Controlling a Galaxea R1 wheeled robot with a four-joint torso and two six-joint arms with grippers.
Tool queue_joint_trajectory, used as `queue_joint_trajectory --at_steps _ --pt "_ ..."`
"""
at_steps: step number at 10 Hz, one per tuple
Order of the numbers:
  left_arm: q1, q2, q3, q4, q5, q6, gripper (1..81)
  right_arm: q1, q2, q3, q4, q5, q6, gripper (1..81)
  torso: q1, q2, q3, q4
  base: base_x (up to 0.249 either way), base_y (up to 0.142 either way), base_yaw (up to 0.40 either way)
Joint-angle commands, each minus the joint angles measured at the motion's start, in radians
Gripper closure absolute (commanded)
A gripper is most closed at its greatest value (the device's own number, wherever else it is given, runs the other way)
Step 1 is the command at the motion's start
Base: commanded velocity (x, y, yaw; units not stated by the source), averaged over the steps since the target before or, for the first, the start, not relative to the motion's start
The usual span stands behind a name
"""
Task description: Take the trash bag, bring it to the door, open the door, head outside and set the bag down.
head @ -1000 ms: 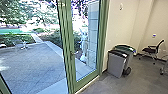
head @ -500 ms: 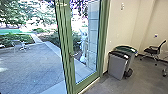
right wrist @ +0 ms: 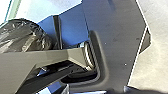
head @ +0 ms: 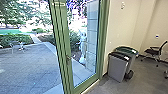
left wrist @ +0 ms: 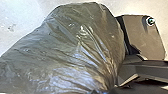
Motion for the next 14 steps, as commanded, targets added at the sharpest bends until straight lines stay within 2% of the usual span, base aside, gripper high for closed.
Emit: queue_joint_trajectory --at_steps 1,4,14 --pt "-0.055 -0.002 -0.003 -0.001 0.059 0.008 81.1 0.038 0.005 0.004 -0.008 -0.048 -0.003 1.0 0.000 0.000 0.000 0.000 0.159 -0.072 0.000" --pt "-0.055 -0.002 -0.003 -0.001 0.059 0.008 81.1 0.037 0.005 0.004 -0.009 -0.048 -0.003 1.0 0.000 0.000 0.000 0.000 0.159 -0.072 0.000" --pt "-0.055 -0.004 -0.003 -0.003 0.059 0.008 81.1 0.021 0.014 0.001 -0.009 -0.048 -0.014 1.0 0.000 0.000 0.000 0.000 0.160 0.000 0.000"
